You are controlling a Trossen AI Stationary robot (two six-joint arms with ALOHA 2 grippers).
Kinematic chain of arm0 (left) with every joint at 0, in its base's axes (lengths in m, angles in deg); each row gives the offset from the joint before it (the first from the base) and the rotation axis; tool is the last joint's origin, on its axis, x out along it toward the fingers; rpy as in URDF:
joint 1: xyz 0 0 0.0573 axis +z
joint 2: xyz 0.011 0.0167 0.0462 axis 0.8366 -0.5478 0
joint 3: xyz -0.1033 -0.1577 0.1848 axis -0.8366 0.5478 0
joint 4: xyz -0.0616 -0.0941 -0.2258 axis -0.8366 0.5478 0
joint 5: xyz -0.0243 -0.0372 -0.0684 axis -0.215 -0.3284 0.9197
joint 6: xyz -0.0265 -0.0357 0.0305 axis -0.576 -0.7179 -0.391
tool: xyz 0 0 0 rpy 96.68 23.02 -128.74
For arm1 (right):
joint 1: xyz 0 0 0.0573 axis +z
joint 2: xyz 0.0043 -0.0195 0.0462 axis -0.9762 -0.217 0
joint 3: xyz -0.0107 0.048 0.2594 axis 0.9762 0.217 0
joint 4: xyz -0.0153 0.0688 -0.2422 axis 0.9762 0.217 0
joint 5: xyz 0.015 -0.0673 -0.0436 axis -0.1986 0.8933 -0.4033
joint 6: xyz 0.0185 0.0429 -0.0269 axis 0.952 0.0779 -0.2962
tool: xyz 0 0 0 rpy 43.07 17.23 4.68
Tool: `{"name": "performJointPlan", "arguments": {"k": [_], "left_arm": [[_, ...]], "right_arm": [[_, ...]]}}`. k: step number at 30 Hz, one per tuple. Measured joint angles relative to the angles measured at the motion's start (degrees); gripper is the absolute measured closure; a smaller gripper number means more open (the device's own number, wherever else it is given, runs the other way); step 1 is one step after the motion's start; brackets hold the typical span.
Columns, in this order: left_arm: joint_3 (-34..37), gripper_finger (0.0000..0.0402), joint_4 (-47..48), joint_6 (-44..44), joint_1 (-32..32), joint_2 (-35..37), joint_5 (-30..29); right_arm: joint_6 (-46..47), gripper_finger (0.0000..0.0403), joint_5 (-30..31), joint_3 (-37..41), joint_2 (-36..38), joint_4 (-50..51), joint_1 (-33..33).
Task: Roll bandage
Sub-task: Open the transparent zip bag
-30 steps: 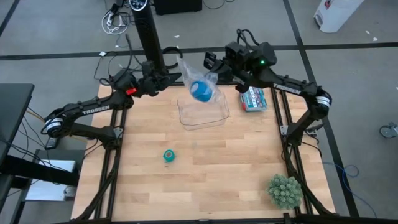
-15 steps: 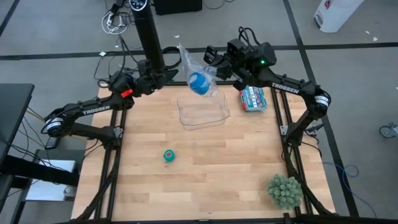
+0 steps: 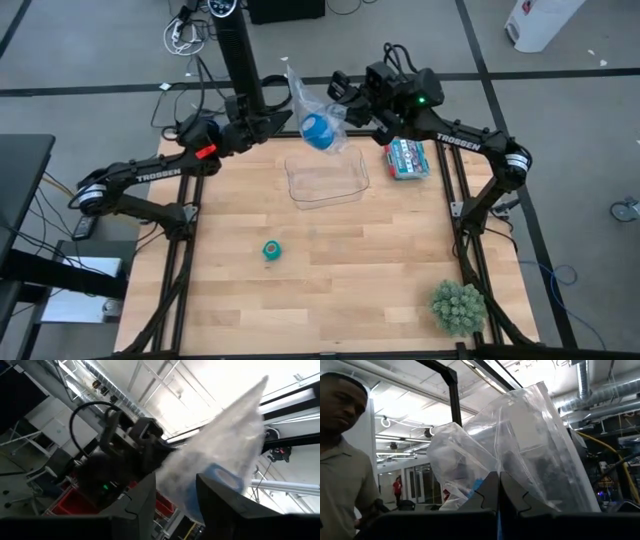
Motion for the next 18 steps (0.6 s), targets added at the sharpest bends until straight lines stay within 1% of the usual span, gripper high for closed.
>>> {"name": "performJointPlan", "arguments": {"k": [5, 9, 12, 15, 18], "left_arm": [[-1.52, 0.0254, 0.02, -0.20, -0.04, -2.51, -0.02], [-1.56, 0.0254, 0.22, -1.66, -0.07, -3.84, 0.01], [-1.58, 0.0254, 0.08, -1.99, -0.07, -3.98, -0.20], [-1.61, 0.0254, -0.25, -2.03, -0.39, -3.96, -1.75], [-1.61, 0.0254, -0.32, -3.39, -0.39, -3.96, -1.99]], "right_arm": [[0.02, 0.0403, 0.24, 0.00, 0.00, -0.39, 0.01], [1.49, 0.0403, 0.51, 0.00, 0.00, -2.69, 0.01], [2.42, 0.0403, 0.78, 0.00, 0.04, -4.32, 0.01], [2.63, 0.0403, 0.69, 0.00, 0.04, -4.08, 0.01], [2.34, 0.0403, 0.71, 0.00, 0.04, -3.54, 0.01]]}}
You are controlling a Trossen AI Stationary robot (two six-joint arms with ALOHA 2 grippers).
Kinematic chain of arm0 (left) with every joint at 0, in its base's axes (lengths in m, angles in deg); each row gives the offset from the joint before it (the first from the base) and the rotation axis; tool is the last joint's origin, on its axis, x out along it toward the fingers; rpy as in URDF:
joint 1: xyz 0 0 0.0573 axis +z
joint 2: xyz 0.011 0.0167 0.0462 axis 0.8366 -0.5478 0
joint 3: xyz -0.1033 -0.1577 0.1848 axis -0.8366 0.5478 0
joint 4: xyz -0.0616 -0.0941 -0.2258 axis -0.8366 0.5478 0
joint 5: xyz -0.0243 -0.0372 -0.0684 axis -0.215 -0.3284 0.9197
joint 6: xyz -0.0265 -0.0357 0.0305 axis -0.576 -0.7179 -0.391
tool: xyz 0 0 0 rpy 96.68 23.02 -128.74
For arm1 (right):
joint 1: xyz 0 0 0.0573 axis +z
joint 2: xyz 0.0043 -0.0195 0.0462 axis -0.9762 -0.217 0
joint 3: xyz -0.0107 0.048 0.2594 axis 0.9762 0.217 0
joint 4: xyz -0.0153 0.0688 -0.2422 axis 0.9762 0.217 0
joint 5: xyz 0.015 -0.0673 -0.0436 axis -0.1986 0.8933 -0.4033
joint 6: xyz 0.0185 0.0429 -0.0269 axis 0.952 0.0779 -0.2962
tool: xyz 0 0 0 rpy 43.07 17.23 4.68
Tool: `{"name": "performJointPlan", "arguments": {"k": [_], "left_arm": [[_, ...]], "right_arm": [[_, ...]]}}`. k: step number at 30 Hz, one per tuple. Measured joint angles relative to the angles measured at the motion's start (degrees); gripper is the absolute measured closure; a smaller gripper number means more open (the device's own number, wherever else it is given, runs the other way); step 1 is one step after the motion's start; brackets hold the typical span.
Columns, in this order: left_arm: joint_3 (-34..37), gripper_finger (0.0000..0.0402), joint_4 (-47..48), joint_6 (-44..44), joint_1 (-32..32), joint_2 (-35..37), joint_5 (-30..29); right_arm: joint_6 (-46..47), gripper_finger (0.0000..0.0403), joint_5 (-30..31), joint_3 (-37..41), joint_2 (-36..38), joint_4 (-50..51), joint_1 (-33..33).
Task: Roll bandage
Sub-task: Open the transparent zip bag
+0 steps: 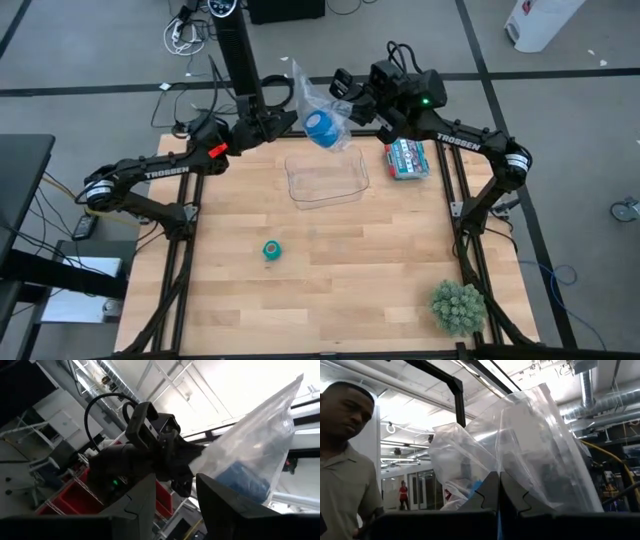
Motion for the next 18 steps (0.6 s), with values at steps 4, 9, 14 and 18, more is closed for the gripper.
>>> {"name": "performJointPlan", "arguments": {"k": [4, 9, 14, 18], "left_arm": [[0.00, 0.0254, -0.07, -1.48, -0.54, 0.00, 0.16], [-0.02, 0.0254, -3.37, -1.30, -1.40, 0.04, 0.08], [-0.02, 0.0254, -4.27, -1.18, -1.44, 0.04, -0.82], [-0.02, 0.0254, -4.53, -1.06, -1.44, 0.04, -1.02]], "right_arm": [[-0.18, 0.0403, -0.02, 0.00, 0.00, 0.19, -0.29], [-0.45, 0.0403, 0.00, 0.00, 0.00, 0.50, -0.46], [-0.89, 0.0403, -0.02, 0.00, 0.00, 2.18, -0.37], [-1.06, 0.0403, -0.02, 0.00, -0.02, 2.87, -0.37]]}}
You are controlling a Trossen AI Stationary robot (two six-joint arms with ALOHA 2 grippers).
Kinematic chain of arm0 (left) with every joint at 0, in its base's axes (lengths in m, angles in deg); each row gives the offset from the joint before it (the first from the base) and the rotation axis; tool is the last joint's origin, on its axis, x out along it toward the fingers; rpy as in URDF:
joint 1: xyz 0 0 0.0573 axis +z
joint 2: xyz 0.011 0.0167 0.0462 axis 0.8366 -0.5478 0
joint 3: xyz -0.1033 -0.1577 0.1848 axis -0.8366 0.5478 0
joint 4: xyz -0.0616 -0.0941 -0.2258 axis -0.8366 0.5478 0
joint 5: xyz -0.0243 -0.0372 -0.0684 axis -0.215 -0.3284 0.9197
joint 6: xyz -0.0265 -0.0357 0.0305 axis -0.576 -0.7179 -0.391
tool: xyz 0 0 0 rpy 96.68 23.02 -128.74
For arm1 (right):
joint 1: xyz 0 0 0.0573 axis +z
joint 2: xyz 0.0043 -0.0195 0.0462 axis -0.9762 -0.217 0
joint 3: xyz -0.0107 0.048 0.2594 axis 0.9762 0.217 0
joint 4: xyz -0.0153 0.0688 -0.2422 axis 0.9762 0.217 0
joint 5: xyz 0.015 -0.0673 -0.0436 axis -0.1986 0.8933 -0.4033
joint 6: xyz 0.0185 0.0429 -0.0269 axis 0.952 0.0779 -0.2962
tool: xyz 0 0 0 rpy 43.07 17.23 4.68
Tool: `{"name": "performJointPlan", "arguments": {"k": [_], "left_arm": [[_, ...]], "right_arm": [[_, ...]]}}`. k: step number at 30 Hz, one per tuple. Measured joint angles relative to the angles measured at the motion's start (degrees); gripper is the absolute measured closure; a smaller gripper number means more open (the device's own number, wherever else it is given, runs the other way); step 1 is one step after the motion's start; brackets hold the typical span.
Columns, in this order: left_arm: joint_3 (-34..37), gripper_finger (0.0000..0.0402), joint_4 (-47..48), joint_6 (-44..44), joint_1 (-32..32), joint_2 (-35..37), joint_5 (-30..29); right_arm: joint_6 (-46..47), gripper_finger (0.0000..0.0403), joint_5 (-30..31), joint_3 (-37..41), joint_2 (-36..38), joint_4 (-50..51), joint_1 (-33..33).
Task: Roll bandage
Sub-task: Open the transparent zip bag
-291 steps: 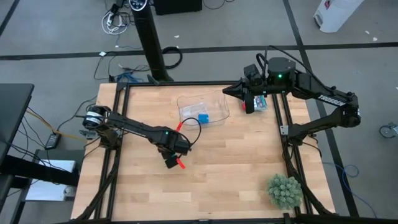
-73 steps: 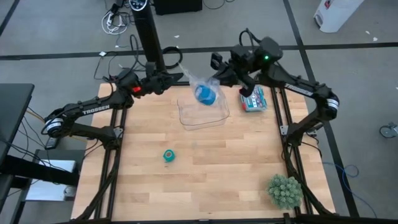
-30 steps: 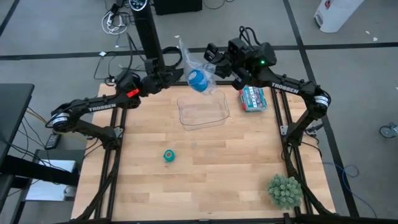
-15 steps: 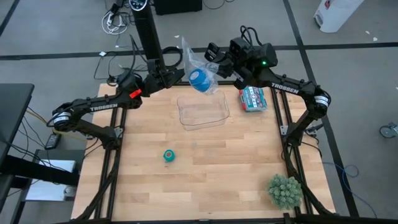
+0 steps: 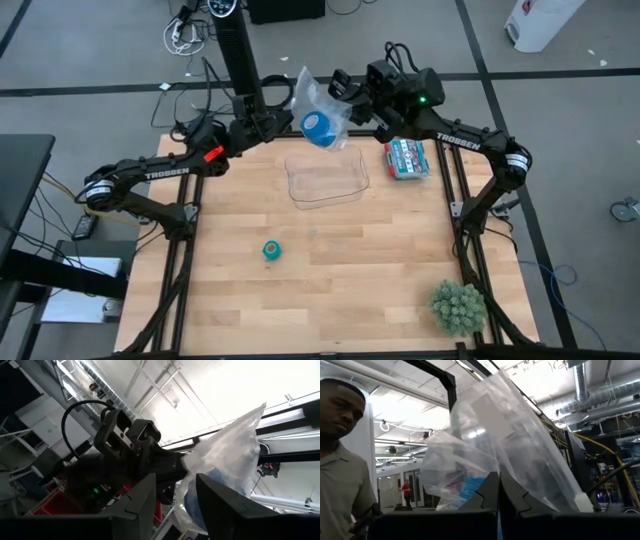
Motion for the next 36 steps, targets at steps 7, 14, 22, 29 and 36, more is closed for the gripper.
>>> {"name": "performJointPlan", "arguments": {"k": [7, 14, 22, 29, 36], "left_arm": [[0.00, 0.0254, -1.64, 1.16, 0.00, 0.00, 0.33], [0.00, 0.0254, -1.66, 1.18, 0.00, 0.00, 0.17], [0.00, 0.0254, -0.25, 1.18, 0.00, 0.00, 0.05], [0.00, 0.0254, 0.65, 1.54, 0.00, 0.00, -1.10], [0.00, 0.0254, 0.55, 1.62, 0.00, 0.00, -2.92]], "right_arm": [[-0.33, 0.0403, 0.81, 0.00, 0.00, -1.15, -0.53], [0.13, 0.0403, 1.72, 0.00, 0.00, -2.60, -0.63], [0.18, 0.0403, 2.04, 0.00, 0.00, -2.71, -0.59], [-0.68, 0.0403, 2.93, 0.00, -0.01, -1.29, 0.61], [-1.30, 0.0403, 3.12, 0.00, -0.04, -0.43, 1.37]]}}
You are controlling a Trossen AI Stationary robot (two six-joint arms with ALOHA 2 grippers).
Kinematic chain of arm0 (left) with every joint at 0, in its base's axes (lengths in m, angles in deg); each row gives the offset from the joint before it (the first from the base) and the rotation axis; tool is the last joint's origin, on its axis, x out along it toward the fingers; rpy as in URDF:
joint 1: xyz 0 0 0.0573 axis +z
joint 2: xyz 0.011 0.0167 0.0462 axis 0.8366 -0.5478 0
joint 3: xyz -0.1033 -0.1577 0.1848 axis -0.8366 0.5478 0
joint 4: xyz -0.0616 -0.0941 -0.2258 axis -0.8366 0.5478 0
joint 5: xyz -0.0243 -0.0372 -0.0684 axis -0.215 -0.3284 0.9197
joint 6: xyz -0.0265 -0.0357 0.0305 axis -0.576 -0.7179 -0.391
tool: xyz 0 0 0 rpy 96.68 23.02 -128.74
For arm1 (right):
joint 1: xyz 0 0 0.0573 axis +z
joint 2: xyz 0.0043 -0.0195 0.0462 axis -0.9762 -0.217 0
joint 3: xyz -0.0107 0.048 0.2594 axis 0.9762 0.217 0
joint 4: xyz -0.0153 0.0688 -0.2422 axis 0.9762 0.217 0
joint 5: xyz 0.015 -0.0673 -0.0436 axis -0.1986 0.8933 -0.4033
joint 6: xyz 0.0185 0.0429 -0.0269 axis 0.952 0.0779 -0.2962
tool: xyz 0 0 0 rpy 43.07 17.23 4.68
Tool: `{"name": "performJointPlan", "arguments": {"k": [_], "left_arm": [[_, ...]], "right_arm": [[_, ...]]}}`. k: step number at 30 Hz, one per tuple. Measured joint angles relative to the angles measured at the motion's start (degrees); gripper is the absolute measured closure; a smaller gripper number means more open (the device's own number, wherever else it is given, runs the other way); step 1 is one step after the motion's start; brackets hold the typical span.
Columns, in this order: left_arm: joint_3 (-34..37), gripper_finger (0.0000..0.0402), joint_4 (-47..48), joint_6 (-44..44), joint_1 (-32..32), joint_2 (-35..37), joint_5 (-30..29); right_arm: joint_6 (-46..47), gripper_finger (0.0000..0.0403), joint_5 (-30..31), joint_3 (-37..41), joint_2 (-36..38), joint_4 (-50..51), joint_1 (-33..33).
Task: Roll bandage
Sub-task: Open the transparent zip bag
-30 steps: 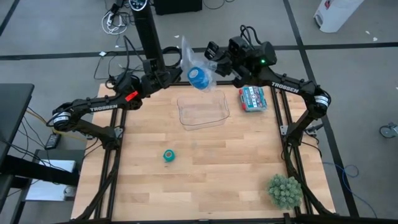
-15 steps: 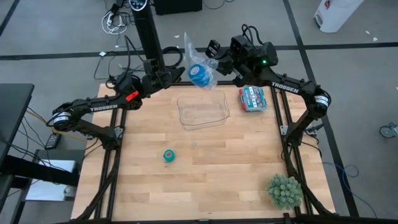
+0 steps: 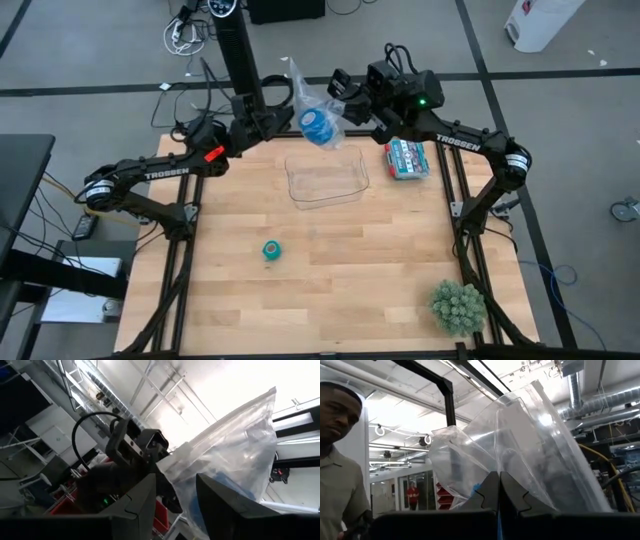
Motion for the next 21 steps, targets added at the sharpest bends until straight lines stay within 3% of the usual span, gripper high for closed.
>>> {"name": "performJointPlan", "arguments": {"k": [12, 15, 18, 21], "left_arm": [[0.00, 0.0264, -0.47, 1.91, 0.00, 0.00, -0.55], [0.00, 0.0306, -2.47, 4.14, 0.00, 0.02, -0.55], [0.00, 0.0373, -2.30, 4.44, 0.00, 0.07, -0.48], [0.00, 0.0391, -2.25, 4.58, 0.00, 0.02, -0.29]], "right_arm": [[-1.48, 0.0403, 0.16, 0.00, 0.02, 4.57, 0.03], [-1.51, 0.0403, 0.14, 0.00, 0.02, 4.37, 0.03], [-1.27, 0.0403, 0.14, 0.00, 0.02, 4.56, 0.03], [-1.30, 0.0403, 0.14, 0.00, 0.03, 5.86, 0.03]]}}
